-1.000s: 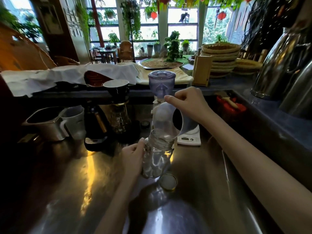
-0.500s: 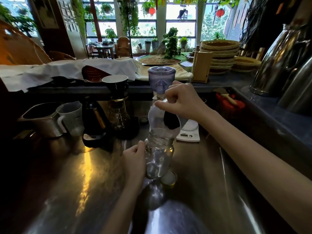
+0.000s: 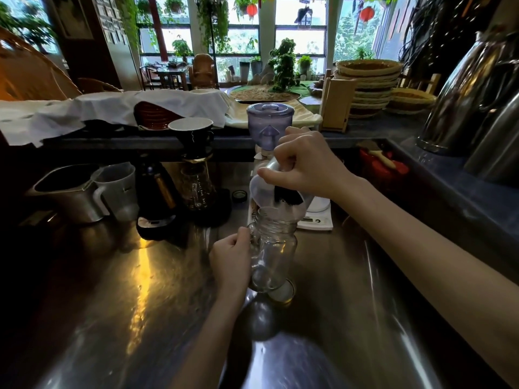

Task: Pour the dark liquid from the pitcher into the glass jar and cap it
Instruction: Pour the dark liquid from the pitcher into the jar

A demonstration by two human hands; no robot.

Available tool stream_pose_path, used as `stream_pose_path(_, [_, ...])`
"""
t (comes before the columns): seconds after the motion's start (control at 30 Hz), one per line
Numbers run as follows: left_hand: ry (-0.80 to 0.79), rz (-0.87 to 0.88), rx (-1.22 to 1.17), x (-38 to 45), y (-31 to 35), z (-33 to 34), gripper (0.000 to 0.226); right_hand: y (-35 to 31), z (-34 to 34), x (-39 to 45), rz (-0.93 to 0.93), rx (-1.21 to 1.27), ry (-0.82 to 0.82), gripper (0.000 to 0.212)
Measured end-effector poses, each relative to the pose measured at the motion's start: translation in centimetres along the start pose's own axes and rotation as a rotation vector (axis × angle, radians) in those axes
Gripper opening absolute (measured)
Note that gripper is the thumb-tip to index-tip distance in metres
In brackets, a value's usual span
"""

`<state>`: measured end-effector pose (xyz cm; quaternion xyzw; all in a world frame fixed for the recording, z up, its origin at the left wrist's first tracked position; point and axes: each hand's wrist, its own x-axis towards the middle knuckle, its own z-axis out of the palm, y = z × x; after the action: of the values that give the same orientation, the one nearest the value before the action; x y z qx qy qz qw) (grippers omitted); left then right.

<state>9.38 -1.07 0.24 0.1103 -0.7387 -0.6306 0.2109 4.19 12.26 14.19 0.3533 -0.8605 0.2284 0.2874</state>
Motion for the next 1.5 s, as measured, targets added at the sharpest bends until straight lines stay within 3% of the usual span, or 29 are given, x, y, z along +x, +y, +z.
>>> stream_pose_path(1.5, [-0.048,-0.030,-0.034,-0.4,-0.5,0.4,0.046,0.3,0.4,-1.2,-0.072,-0.014,0.007,0.046])
